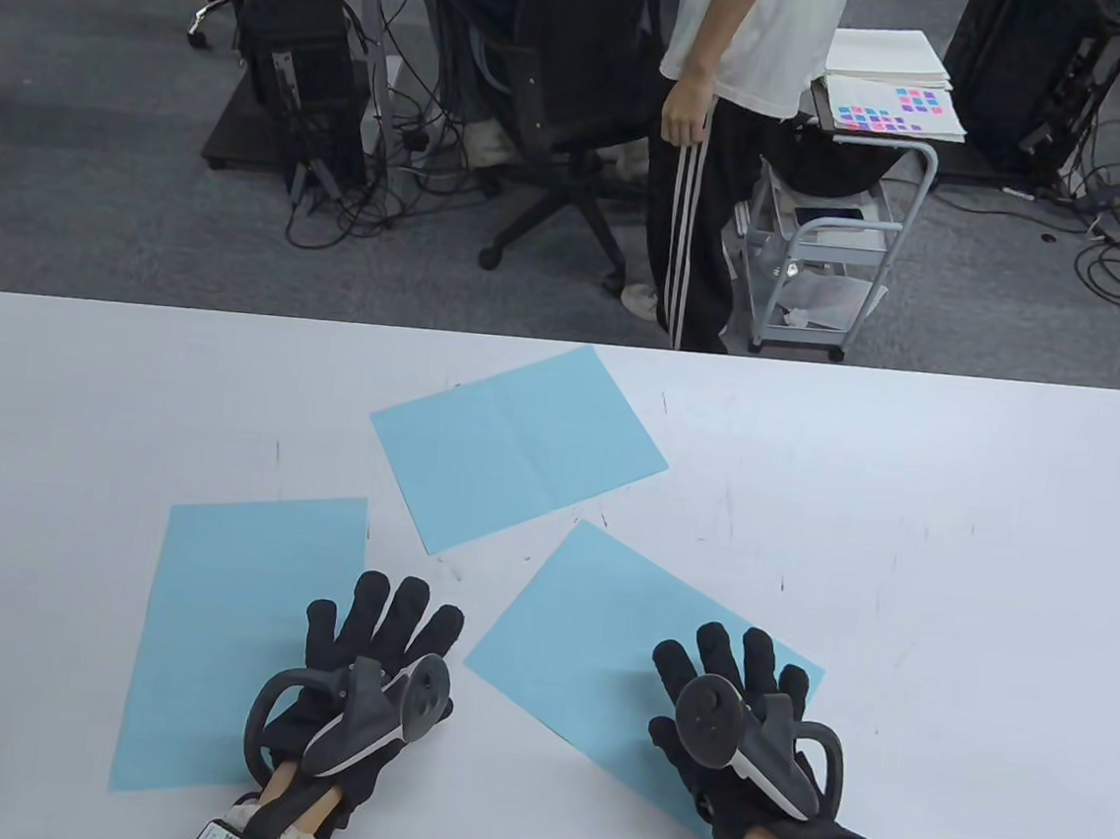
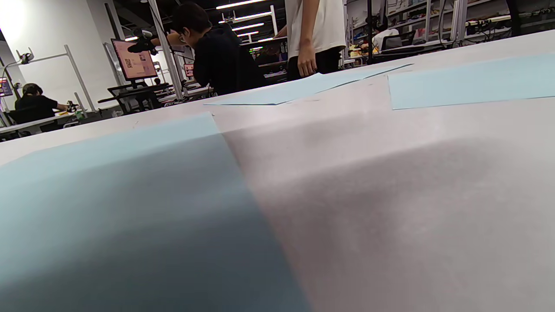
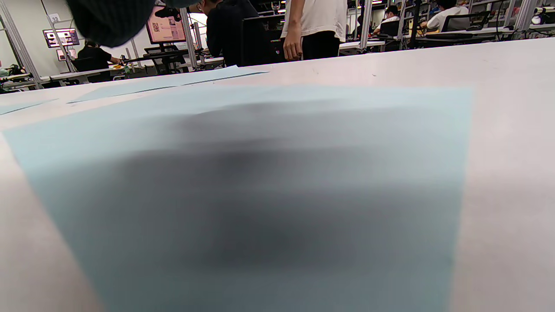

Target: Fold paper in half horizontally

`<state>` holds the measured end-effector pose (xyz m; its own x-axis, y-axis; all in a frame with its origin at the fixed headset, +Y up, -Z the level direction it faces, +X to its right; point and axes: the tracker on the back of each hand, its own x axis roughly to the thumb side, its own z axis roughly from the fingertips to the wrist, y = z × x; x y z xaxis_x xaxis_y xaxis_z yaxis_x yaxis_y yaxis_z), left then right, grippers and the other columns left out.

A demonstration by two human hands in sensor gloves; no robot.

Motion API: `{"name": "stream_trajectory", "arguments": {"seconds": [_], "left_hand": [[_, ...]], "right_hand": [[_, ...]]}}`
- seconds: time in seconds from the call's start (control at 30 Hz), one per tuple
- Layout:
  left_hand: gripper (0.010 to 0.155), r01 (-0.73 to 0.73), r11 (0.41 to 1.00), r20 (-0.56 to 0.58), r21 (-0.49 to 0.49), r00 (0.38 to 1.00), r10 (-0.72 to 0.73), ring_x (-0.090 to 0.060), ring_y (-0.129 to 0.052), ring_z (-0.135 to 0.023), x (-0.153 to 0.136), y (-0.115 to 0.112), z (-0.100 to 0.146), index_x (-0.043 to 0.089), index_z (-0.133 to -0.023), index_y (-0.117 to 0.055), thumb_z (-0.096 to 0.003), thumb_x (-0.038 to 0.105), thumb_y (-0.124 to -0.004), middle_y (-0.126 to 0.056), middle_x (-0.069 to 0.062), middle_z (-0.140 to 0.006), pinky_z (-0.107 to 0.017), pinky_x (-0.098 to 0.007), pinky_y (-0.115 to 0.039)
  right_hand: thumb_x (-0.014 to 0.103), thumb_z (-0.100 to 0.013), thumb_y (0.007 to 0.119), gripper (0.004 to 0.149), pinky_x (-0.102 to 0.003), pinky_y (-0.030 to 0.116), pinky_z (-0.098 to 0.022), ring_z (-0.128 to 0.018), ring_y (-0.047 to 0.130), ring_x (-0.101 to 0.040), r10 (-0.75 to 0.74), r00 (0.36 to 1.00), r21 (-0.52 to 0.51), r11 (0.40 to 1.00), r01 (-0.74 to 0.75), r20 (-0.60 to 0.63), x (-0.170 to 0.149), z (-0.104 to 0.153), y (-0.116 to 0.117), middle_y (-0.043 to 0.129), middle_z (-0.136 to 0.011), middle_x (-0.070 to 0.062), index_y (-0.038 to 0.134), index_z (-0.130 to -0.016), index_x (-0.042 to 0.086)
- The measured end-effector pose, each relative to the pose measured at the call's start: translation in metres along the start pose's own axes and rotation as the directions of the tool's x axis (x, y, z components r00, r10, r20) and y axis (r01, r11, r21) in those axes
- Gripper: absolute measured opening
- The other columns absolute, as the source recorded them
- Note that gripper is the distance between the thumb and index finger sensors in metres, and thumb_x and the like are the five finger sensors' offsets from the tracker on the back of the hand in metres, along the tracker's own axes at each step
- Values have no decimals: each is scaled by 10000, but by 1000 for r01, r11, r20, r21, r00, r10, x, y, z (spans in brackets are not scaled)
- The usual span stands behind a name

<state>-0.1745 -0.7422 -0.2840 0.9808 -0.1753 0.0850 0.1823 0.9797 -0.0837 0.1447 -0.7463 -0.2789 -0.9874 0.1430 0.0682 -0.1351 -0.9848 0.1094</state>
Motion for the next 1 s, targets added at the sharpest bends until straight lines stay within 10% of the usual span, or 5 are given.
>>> {"name": "stream_trajectory", "arguments": {"seconds": [0.63, 1.0], "left_hand": [[821, -25, 998, 1, -55, 1000, 25, -215, -146, -1172, -3, -8, -5, 601, -1001, -168, -315, 687, -609, -129, 193, -1200, -885, -604, -311], [817, -79, 994, -20, -73, 997, 78, -218, -141, -1171, -14, -7, -10, 601, -1003, -170, -318, 687, -608, -124, 192, -1200, -885, -603, -312]], "right_hand": [[486, -461, 691, 699, -692, 142, -722, -1059, 66, -423, -35, 999, 31, 999, 36, -39, 9, -40, -12, 193, -1205, 10, 361, -1072, 406], [181, -466, 796, 657, -652, 207, -750, -1083, 178, -309, 27, 995, 248, 967, -51, 97, 15, -98, -5, 368, -1163, 131, 515, -1002, 437]]}}
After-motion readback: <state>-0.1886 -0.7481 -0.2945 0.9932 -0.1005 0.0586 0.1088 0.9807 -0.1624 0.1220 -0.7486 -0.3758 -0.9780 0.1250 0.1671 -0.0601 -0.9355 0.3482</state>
